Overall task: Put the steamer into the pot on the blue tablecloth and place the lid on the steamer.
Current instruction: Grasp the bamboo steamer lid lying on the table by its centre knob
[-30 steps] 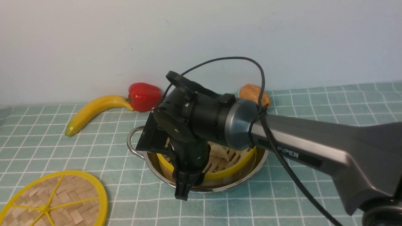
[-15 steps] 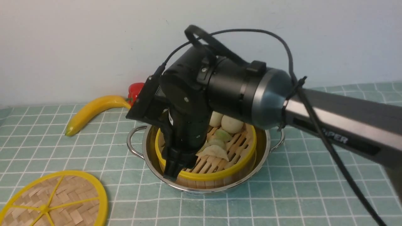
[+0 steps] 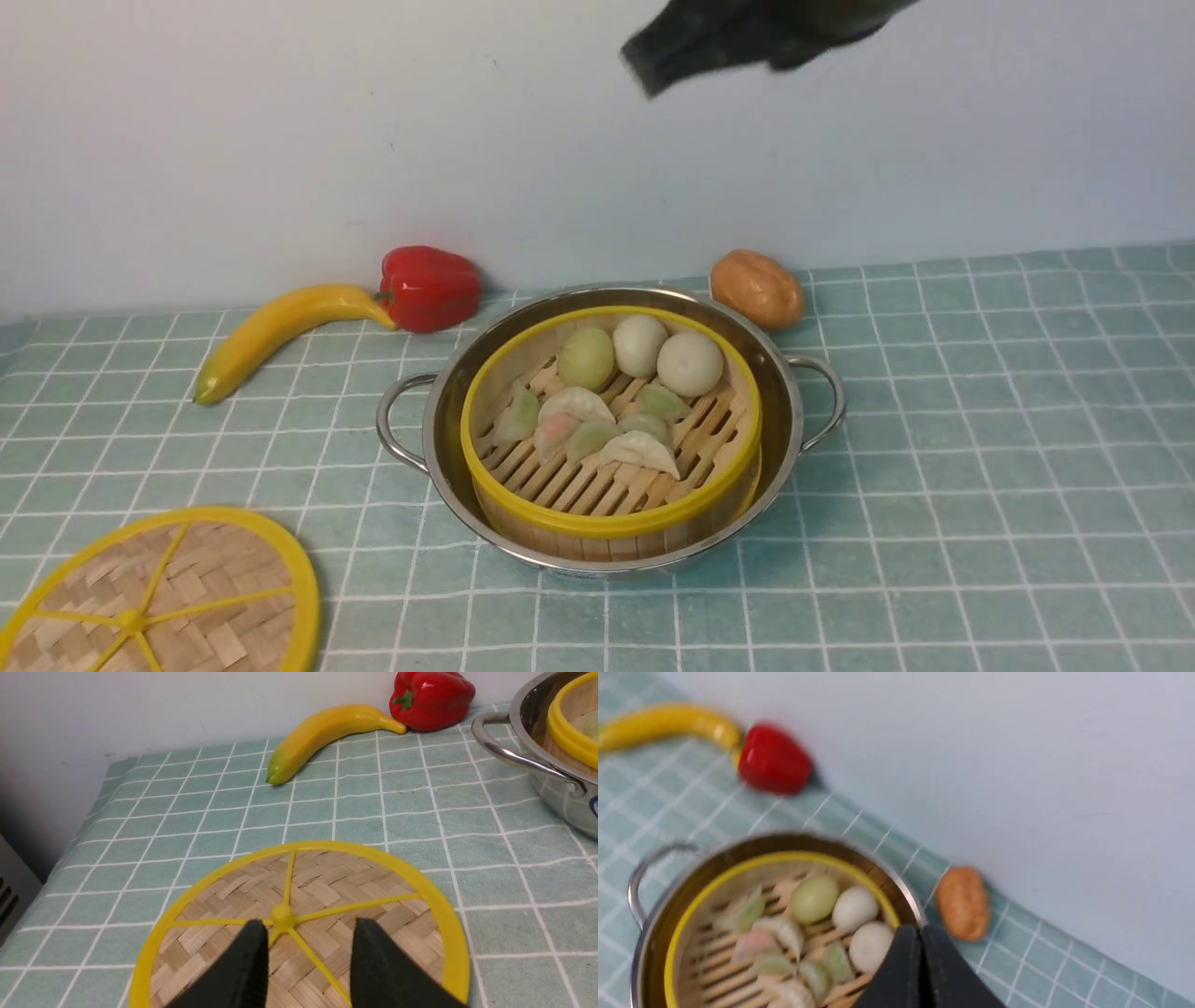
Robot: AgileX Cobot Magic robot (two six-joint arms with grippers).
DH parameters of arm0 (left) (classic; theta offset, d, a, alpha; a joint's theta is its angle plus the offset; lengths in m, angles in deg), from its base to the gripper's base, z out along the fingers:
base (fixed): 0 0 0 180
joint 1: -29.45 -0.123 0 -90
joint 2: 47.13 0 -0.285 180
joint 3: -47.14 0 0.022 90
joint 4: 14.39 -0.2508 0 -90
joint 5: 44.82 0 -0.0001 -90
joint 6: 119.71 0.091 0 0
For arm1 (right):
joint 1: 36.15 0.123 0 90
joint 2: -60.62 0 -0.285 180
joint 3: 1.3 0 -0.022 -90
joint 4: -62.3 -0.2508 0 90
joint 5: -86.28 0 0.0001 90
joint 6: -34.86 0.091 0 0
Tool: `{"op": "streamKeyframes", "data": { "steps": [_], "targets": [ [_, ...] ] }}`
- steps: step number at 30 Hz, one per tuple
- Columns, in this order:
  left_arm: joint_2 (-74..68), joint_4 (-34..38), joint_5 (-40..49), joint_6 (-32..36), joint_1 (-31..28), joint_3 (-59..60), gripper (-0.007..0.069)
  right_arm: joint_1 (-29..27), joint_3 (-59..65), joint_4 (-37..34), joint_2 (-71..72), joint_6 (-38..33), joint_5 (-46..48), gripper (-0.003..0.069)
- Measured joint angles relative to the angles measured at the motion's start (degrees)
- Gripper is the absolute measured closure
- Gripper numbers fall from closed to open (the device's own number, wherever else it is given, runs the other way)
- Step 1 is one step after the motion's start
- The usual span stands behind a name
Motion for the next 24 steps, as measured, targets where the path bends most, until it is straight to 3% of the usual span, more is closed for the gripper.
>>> {"op": "streamKeyframes", "data": {
  "steps": [10, 17, 20, 23, 24],
  "targets": [
    [0.0, 0.0, 0.0, 0.0, 0.0, 0.0, 0.0382, 0.0, 0.0, -3.5, 10.6, 3.7, 0.1, 0.0659],
    [0.0, 0.0, 0.0, 0.0, 0.0, 0.0, 0.0382, -0.3, 2.6, -2.3, 13.1, -5.2, -0.2, 0.0648],
    [0.0, 0.0, 0.0, 0.0, 0.0, 0.0, 0.0382, -2.2, 11.4, -2.7, 18.4, -6.8, -4.0, 0.0645],
    [0.0, 0.0, 0.0, 0.0, 0.0, 0.0, 0.0382, -6.7, 22.5, -4.4, 25.2, -6.4, -13.7, 0.064],
    [0.0, 0.0, 0.0, 0.0, 0.0, 0.0, 0.0382, -10.5, 31.7, -5.9, 30.4, -5.8, -19.9, 0.0636]
  ]
}}
